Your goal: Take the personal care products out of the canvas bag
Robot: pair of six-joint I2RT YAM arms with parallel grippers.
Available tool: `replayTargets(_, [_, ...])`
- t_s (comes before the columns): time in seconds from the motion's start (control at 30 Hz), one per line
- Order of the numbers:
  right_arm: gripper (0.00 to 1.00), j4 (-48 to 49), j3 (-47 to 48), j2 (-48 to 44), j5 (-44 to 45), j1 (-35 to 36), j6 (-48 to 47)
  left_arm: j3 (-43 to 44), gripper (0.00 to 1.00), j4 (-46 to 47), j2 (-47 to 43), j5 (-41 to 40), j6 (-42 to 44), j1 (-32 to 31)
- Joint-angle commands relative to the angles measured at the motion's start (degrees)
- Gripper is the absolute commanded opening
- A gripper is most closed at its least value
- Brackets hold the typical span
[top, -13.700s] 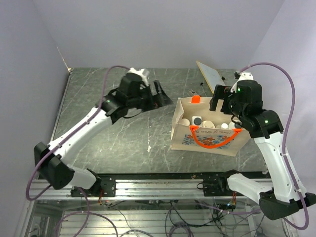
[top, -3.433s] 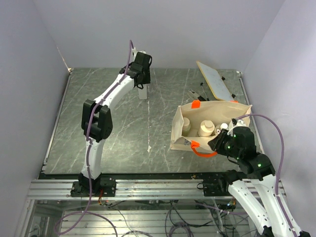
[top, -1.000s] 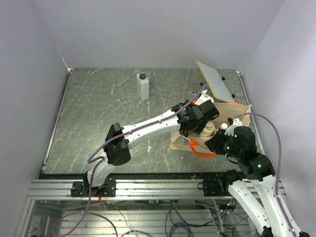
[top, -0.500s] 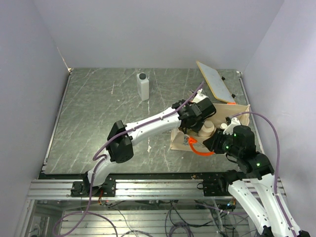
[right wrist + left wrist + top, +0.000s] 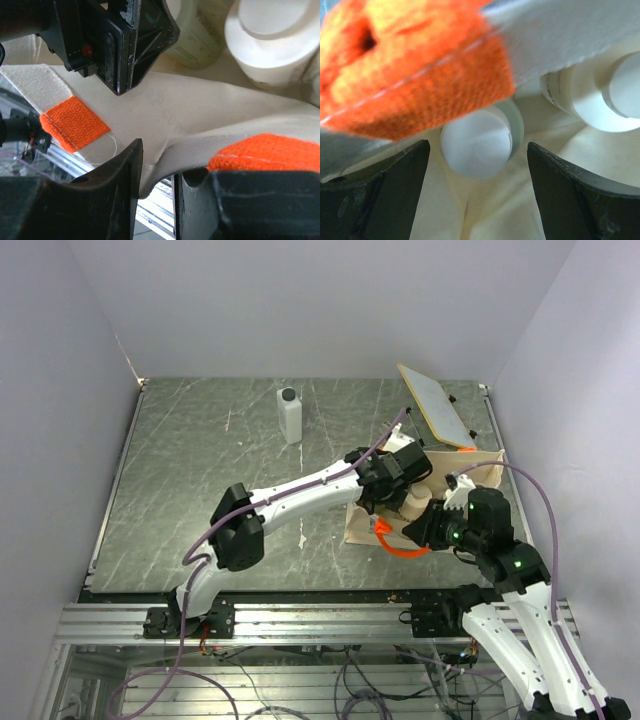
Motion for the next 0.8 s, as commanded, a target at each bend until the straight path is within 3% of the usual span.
replayTargets(0.0, [0.28,4.8,0.5,2.8,-14.7,0.4,-1.0,-6.3,0.89,4.9,-8.4,1.0,-3.7,1.1])
replayTargets(0.13, [0.28,1.7,2.0,5.2,-13.3,0.4,-3.0,-9.9,0.88,9.7,-11.1,2.3,-5.6,1.3])
replayTargets(0.5, [0.27,1.0,0.5,3.2,-10.5,0.4,-1.9,-3.7,0.92,1.0,-2.5,-1.3,-13.9,1.3])
replayTargets(0.77, [0.27,1.4,0.4,2.7,-8.9,0.4,-2.1,-0.4,0.97,-3.9,2.3,-4.2,-12.1,1.5])
